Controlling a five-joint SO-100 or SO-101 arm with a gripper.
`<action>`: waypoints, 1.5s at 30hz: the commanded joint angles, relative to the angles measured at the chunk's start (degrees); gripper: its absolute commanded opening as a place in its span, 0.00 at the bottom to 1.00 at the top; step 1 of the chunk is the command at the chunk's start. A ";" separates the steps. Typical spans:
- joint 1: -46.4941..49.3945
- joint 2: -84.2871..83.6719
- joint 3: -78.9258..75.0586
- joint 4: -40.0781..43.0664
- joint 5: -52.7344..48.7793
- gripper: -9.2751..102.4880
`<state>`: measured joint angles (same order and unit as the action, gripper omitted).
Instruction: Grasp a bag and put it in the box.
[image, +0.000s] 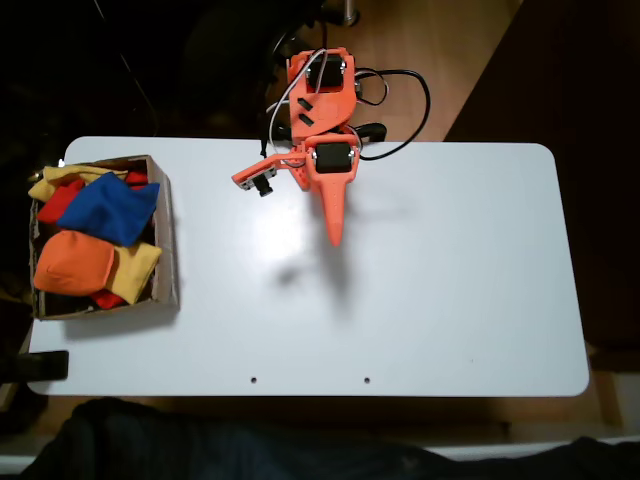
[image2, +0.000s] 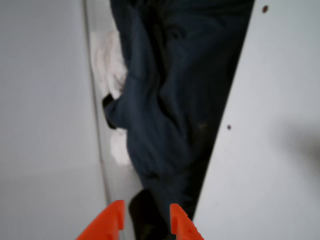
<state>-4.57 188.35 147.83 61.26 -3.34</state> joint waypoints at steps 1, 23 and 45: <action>-0.35 0.53 0.79 0.44 -1.14 0.17; 2.90 0.53 9.93 3.87 -1.93 0.08; 6.24 0.53 18.63 15.38 -2.64 0.08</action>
<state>1.41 188.79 166.03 75.85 -5.54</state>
